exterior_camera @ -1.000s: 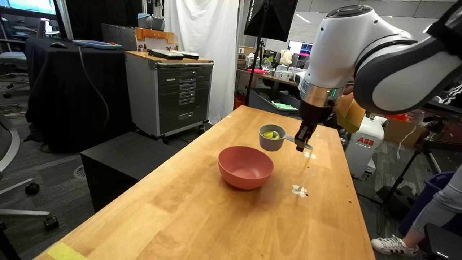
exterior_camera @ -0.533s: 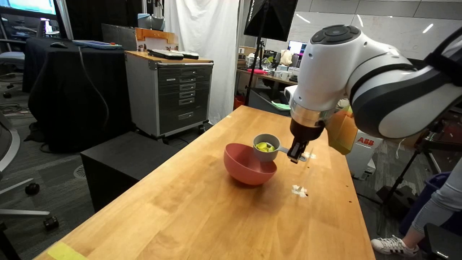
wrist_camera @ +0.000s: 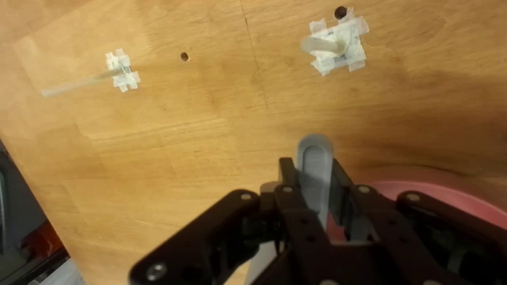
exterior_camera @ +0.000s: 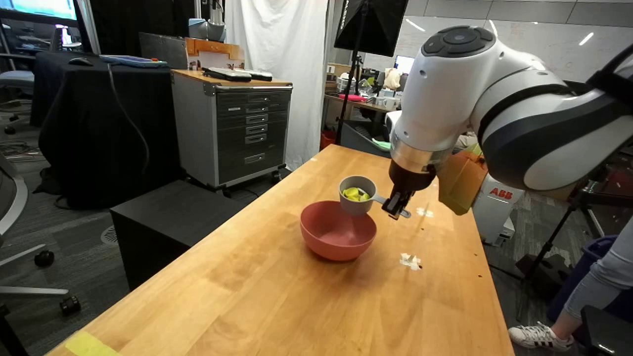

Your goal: Pour the contents from the grey object into the bowl.

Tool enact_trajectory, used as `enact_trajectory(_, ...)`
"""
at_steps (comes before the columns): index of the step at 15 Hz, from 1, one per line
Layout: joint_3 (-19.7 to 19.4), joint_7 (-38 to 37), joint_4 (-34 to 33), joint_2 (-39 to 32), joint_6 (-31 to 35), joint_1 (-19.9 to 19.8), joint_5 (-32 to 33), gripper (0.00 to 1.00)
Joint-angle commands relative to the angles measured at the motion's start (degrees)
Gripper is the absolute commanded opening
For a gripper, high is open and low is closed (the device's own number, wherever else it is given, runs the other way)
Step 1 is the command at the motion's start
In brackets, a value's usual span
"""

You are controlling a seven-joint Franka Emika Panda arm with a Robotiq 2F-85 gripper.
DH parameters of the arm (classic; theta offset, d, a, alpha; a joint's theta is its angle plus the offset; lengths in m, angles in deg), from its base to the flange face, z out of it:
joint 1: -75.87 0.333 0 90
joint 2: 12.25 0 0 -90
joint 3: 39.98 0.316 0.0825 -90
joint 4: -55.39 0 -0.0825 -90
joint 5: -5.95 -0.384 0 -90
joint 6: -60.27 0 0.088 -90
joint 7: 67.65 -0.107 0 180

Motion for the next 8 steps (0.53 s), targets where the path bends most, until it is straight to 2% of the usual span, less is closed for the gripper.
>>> enact_trajectory(1,-0.1,-5.4,-0.8,3.5,-1.7,1.4,3.2,0.06)
enact_trajectory(8,0.6,-18.4,-1.7,3.5,-4.2,0.5,17.1,0.06)
